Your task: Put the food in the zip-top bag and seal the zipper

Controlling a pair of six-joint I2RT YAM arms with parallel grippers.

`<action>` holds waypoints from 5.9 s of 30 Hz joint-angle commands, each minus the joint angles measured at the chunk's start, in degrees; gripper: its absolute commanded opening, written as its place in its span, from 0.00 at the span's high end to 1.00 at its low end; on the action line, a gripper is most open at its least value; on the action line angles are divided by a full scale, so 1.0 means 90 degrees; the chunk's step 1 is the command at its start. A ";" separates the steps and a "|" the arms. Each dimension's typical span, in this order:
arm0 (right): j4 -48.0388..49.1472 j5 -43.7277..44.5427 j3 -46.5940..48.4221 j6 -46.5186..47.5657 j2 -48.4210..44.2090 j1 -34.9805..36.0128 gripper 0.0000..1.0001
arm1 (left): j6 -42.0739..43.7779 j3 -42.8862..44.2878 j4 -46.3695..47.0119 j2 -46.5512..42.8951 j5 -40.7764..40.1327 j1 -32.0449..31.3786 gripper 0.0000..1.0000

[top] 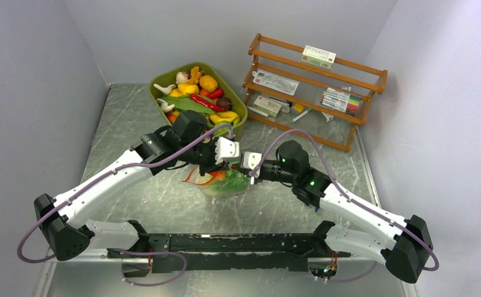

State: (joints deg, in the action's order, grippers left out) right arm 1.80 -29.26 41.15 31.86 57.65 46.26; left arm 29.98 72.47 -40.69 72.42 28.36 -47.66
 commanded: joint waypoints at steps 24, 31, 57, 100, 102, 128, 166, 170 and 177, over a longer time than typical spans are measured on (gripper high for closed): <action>0.2148 0.1721 -0.1771 -0.1226 -0.1257 -0.0659 1.00 | -0.0287 -0.0860 -0.0440 -0.1407 -0.1115 0.0060 0.93; 0.2274 0.1608 -0.1916 -0.1337 -0.1250 -0.0892 1.00 | -0.0328 -0.1060 -0.0604 -0.1584 -0.1444 0.0162 0.93; 0.1990 0.1986 -0.1896 -0.1653 -0.1750 -0.1614 1.00 | -0.0341 -0.1140 -0.1100 -0.2292 -0.1622 0.0315 0.93; 0.0188 0.2180 -0.0949 -0.2684 -0.1308 -0.2943 0.86 | 0.1814 -0.1701 0.1703 -0.0955 0.0513 0.0302 0.93; -0.0234 0.2111 -0.0985 -0.2889 -0.1395 -0.2942 0.79 | 0.1771 -0.1954 0.1687 -0.0995 0.0793 0.0253 0.93; -0.2670 0.4494 0.0932 -0.4882 -0.2392 -0.2946 0.00 | 0.0759 -0.2642 0.1596 -0.1659 0.2345 -0.0118 0.58; -0.3929 0.2457 0.0655 -0.6972 -0.2434 -0.2941 0.01 | -0.8347 -0.4927 0.3155 -0.2854 -0.2304 -0.0121 0.38; -0.4035 0.2356 0.0661 -0.6873 -0.2375 -0.2940 0.01 | -0.8399 -0.5377 0.4213 -0.2396 -0.2044 -0.0121 0.35; -0.3965 0.2201 0.0505 -0.6903 -0.2536 -0.2935 0.01 | -0.8053 -0.5341 0.5133 -0.1524 -0.2144 -0.0115 0.58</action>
State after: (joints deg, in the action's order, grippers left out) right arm -34.63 -7.38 46.81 -30.55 36.25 19.94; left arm -43.92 23.73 -4.12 56.07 8.36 -48.49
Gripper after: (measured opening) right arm 0.991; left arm 0.476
